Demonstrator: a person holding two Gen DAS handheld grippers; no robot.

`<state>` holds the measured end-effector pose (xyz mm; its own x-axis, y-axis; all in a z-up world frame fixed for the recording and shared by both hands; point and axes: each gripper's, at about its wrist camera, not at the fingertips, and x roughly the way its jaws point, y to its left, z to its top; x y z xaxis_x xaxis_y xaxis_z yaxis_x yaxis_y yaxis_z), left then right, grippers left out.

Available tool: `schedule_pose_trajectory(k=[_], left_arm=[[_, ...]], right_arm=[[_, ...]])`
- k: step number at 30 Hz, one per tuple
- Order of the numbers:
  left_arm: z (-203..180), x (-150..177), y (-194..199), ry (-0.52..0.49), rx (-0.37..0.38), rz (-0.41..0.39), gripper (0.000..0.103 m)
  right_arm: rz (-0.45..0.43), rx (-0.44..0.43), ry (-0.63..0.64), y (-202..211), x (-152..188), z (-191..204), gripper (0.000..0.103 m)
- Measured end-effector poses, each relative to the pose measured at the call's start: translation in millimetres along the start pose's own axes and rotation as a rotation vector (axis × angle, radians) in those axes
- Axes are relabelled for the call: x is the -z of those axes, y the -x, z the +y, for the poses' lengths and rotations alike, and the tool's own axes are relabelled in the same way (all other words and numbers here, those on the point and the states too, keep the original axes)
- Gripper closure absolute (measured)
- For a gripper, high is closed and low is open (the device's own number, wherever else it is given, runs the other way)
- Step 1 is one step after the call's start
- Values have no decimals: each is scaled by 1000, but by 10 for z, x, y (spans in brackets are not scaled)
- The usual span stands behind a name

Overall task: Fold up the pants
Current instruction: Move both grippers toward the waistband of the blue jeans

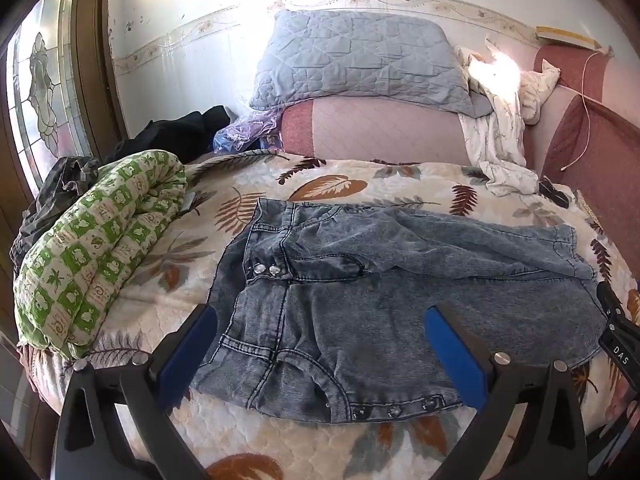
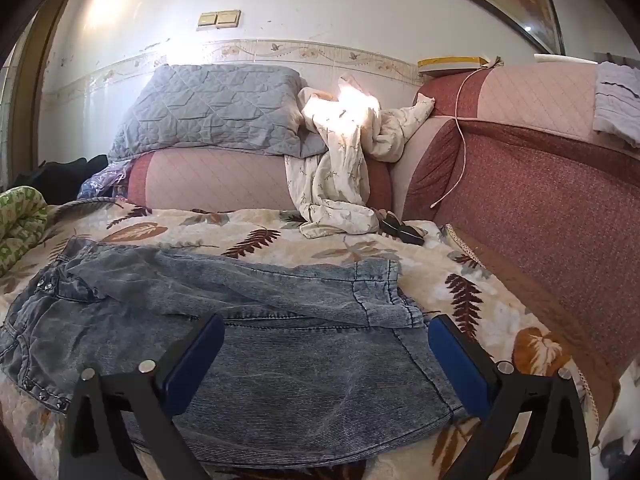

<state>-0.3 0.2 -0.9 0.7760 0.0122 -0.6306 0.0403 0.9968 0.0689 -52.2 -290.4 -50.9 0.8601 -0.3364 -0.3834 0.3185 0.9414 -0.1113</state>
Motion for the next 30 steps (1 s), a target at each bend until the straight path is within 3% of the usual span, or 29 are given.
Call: schedule_pose_trajectory(k=[18,30], left_arm=[[24,36,-127,-11,3,-11,0],[99,61,-444,8,0,57,0]], right_arm=[[8,-5,10,-45,2,23,0],[55,0,48,-134,33,70,0]])
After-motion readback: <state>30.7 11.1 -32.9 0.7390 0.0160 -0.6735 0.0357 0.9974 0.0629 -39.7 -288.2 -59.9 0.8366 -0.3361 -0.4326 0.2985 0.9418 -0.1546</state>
